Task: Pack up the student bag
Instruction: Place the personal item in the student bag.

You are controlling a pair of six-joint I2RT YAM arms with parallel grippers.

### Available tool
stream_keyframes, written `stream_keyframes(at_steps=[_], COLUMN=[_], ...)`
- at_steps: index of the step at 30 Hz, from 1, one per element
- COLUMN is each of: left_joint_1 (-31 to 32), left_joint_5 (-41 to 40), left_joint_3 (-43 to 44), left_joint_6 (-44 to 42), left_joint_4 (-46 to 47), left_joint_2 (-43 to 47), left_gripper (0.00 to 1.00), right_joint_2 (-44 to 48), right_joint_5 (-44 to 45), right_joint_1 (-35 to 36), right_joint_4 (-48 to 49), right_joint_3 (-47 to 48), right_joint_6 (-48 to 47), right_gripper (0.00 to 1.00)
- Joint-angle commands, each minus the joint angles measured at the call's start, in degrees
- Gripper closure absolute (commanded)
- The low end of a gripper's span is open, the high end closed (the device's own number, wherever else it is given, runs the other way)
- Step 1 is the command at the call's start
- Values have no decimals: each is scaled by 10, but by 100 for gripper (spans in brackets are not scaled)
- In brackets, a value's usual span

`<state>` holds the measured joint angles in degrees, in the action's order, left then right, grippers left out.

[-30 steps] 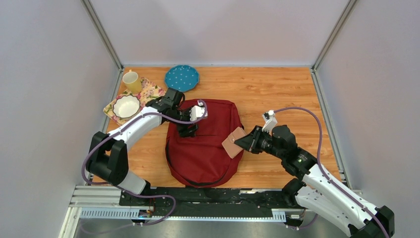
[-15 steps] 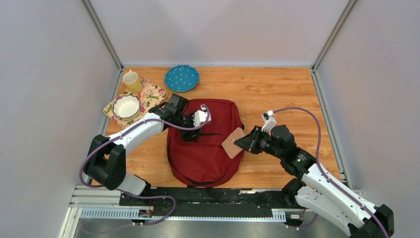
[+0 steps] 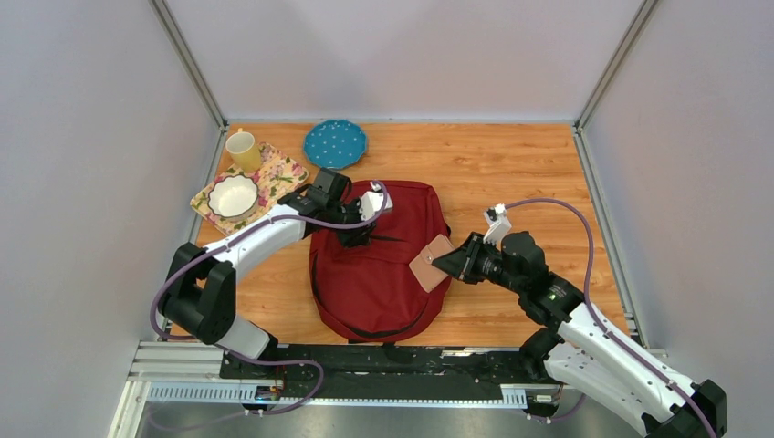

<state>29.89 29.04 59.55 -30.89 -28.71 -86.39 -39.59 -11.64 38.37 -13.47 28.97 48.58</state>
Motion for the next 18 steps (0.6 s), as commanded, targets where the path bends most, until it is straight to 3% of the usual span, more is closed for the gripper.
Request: stream_keyframes(at_steps=[1,6,8,18], left_joint_1=[1,1,1,2], left_joint_5=[-28,-28,-23,-22], left_joint_3=[-16,-13,-13,-62], left_joint_6=[37,54,66,145], left_joint_4=[103,110,116,228], left_joint_2=[36,32,32,67], left_gripper=[71,87,88,68], right_joint_2=[12,14,14,16], right_joint_5=[3,4,4,6], right_joint_1=[-4,-3,-4,-4], right_joint_4=[25,23,22,21], right_joint_3=[5,1,2,-1], right_joint_6=[-2,-2,-1,0], right_gripper=[100,100,100,100])
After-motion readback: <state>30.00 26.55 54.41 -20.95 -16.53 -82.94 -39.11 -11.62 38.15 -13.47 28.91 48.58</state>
